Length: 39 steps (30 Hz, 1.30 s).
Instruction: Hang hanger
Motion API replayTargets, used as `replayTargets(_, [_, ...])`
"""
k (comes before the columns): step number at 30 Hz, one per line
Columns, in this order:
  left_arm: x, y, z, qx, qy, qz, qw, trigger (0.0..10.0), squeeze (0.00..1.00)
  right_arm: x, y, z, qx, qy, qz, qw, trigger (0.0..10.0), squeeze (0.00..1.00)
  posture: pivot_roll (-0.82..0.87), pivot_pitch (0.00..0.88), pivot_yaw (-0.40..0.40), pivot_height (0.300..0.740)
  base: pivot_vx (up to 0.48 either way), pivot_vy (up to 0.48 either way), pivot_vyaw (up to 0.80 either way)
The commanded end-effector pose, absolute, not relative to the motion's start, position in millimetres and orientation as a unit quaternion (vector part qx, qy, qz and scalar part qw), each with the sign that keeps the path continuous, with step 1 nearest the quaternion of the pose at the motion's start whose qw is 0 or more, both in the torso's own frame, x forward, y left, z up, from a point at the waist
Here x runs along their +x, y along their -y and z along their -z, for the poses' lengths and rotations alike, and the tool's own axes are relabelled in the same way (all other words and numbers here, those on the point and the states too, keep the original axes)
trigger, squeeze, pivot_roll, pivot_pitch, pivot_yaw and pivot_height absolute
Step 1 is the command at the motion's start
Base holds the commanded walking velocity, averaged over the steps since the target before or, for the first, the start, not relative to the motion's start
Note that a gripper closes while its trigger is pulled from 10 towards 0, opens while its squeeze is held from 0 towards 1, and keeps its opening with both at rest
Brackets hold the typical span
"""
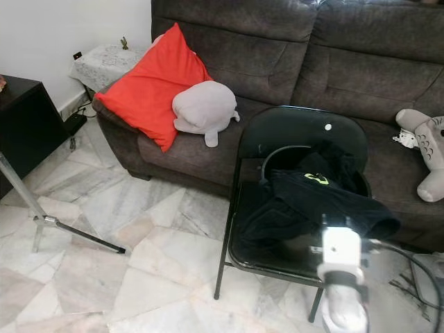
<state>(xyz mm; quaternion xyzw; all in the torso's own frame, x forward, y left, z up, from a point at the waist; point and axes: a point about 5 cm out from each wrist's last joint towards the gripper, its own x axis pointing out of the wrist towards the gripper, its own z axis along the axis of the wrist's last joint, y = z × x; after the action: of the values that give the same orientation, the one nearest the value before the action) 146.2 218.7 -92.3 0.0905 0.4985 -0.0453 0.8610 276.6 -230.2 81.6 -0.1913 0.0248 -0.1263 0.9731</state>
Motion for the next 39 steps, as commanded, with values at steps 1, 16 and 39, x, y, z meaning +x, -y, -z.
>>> replayTargets(1, [138.7, -215.0, 96.4, 0.085, -0.515, 0.045, 0.852, 10.0, 0.0, 278.6, 233.7, -75.2, -0.232, -0.051, 0.132, 0.962, 10.0, 1.0, -0.01, 0.094, -0.046, 0.74, 0.0, 0.0, 0.0])
replayTargets(16, [145.3, -209.1, 95.8, 0.072, -0.515, 0.033, 0.853, 10.0, 0.0, 284.5, 239.6, -62.1, -0.328, -0.104, 0.174, 0.923, 10.0, 0.0, -0.01, 0.057, -0.069, 0.74, 0.0, 0.0, 0.0])
replayTargets(39, [148.2, -210.0, 94.4, 0.066, -0.513, 0.033, 0.855, 10.0, 0.0, 280.3, 242.9, -46.4, -0.343, -0.144, 0.17, 0.913, 10.0, 0.0, -0.02, 0.092, -0.084, 0.74, 0.0, 0.0, 0.0])
